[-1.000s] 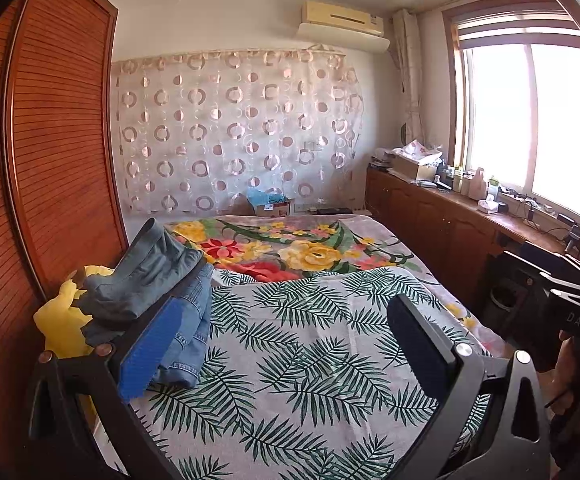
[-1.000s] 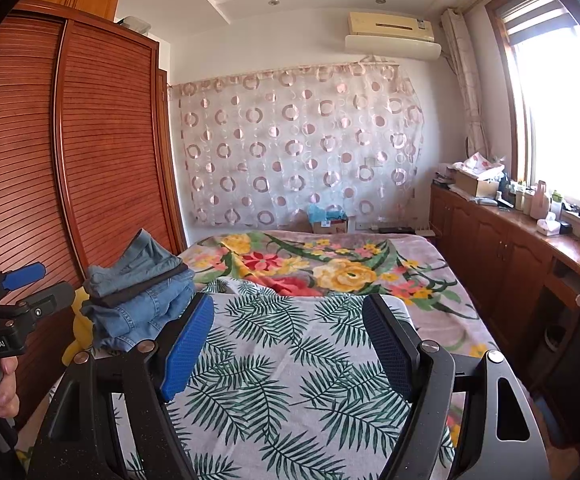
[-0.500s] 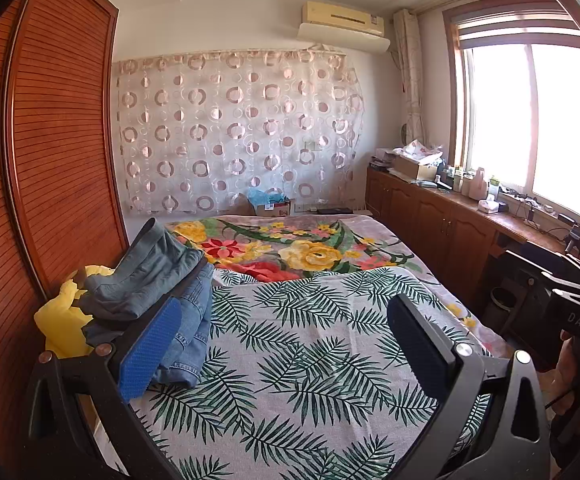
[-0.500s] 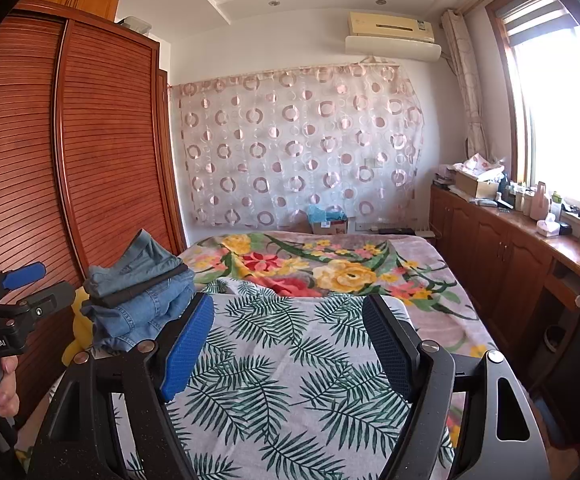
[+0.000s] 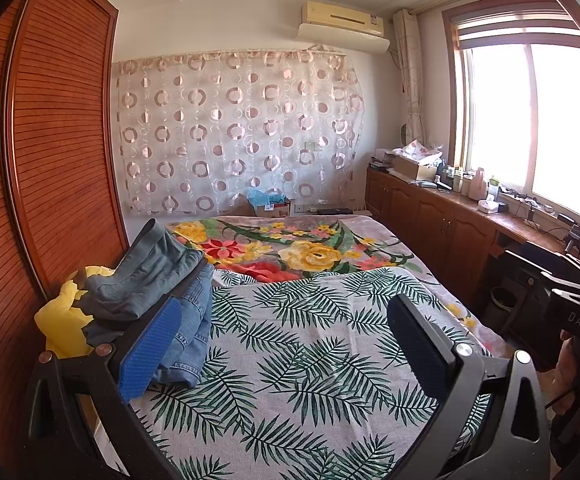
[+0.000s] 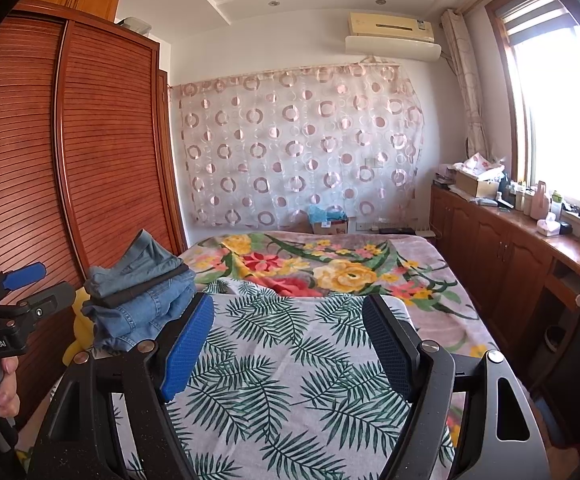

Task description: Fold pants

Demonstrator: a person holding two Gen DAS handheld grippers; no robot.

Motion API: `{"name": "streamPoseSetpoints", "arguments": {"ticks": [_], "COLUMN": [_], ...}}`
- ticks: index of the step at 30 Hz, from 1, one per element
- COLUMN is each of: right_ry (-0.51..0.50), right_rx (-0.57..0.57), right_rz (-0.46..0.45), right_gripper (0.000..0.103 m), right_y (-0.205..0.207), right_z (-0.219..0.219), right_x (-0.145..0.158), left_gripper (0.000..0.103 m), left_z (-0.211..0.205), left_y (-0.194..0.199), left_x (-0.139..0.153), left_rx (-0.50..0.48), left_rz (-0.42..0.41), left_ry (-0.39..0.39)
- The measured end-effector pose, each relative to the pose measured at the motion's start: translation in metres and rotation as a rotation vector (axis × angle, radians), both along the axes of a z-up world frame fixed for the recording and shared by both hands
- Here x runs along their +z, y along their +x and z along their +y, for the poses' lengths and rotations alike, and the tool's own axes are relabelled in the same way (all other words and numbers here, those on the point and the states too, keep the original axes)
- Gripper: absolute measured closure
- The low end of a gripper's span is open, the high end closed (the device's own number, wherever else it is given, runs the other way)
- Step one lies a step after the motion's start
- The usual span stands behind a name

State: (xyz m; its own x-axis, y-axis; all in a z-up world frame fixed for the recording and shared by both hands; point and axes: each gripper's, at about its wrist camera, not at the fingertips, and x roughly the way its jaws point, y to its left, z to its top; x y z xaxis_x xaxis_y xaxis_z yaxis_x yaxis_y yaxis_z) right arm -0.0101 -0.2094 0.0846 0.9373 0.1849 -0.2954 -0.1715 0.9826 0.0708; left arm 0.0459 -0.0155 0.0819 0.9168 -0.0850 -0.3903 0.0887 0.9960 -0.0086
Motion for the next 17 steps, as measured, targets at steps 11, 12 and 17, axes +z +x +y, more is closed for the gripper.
{"name": "streamPoseSetpoints", "arguments": {"ticks": [11, 12, 17], "right_ry": [0.002, 0.004, 0.004], "right_rx": [-0.002, -0.001, -0.001], "right_rz": [-0.001, 0.000, 0.001], "right_gripper": [0.025, 0.025, 0.025], "right_y": [0.0000, 0.0000, 0.0000], "right_z": [-0.0012, -0.0015, -0.0020], "right_x": [-0.0006, -0.0010, -0.0020], "left_gripper": [0.000, 0.000, 0.000], "left_z": [0.0003, 0.0003, 0.0006], "left_y": [-0.0001, -0.0001, 0.0006], "left_x": [0.0000, 0.0000, -0.0007], "left_rx": [0.000, 0.000, 0.001], "left_rz": [0.000, -0.001, -0.001], "left_ry": [0.001, 0.000, 0.000]}}
